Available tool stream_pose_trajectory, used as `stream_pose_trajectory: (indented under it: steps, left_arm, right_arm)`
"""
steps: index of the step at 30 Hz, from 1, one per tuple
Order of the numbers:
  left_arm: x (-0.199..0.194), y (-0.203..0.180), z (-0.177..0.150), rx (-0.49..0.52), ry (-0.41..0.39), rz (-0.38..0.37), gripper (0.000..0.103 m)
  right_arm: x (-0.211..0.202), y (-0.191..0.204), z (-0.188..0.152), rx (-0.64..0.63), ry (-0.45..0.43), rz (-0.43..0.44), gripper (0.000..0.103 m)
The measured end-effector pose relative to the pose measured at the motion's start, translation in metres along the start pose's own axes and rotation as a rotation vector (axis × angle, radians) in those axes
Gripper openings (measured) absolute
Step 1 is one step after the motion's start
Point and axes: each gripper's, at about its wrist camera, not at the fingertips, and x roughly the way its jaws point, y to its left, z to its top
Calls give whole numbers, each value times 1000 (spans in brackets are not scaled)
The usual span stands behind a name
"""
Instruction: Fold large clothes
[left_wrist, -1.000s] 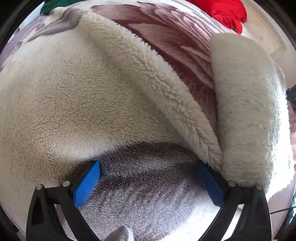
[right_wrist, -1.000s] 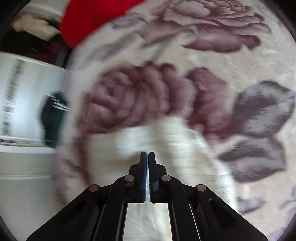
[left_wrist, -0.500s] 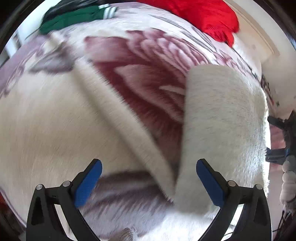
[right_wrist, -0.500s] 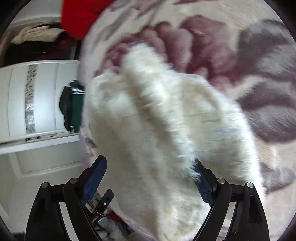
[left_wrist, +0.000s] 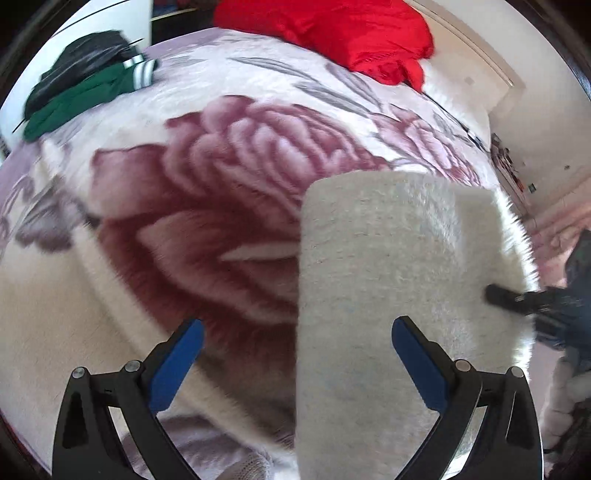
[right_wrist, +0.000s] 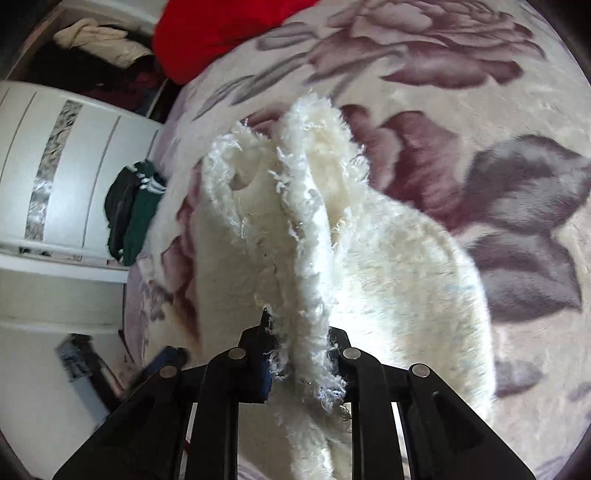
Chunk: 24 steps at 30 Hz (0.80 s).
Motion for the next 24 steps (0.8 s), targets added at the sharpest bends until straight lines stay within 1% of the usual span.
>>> stream_pose_trajectory:
  steps: [2,3,5,6,8,11,13,14,15,17,19,20,21,22,23,24]
  left_arm:
    - [12,-15,5,39,32,4,103]
    - [22,-23,6,65,54,18,103]
    - [33,-31,5,90,68,13,103]
    - [38,-35,6,103,70,30,103]
    - [41,-36,8,116,64,31,103]
    - [43,-32,8,111,81,12,103]
    - [45,-31,5,115,88,11,103]
    - [46,-31,3,117,90,12,103]
    - [47,-31,1,116,91,13,103]
    - [47,-29,-2,103,90,0,103]
    - [47,-26,-2,82,95,-18,103]
    - [47,-24,-2,75,99,-31,103]
    - [48,-22,-2,71,103,-43,103]
    - [49,-19,-1,65,108,-61,103]
    - [51,-16,-1,53,116,-83,103]
    - [53,-13,0,41,127,-107,103]
  right_arm:
    - [5,-20,7,32,6,-47,19]
    - [7,-27,9,37,2,-69,19]
    - [22,-40,14,46,15,-104,19]
    - [31,-48,16,62,30,-99,19]
    - [42,-52,18,56,54,-96,23]
    - [42,-45,25,-5,86,-102,37]
    - [37,-35,27,-49,103,-122,57]
    - [35,-32,28,-74,101,-144,62]
    - [33,-27,27,-108,99,-185,71]
    - [34,-30,24,-121,107,-199,73]
    - [41,-34,23,-138,121,-217,83]
    - [45,-34,24,-146,124,-218,85]
    - [48,-37,26,-156,126,-210,90]
    - [52,-42,29,-161,134,-199,92]
    - [55,-46,28,-157,138,-184,93]
    - [58,-52,29,-158,146,-164,96]
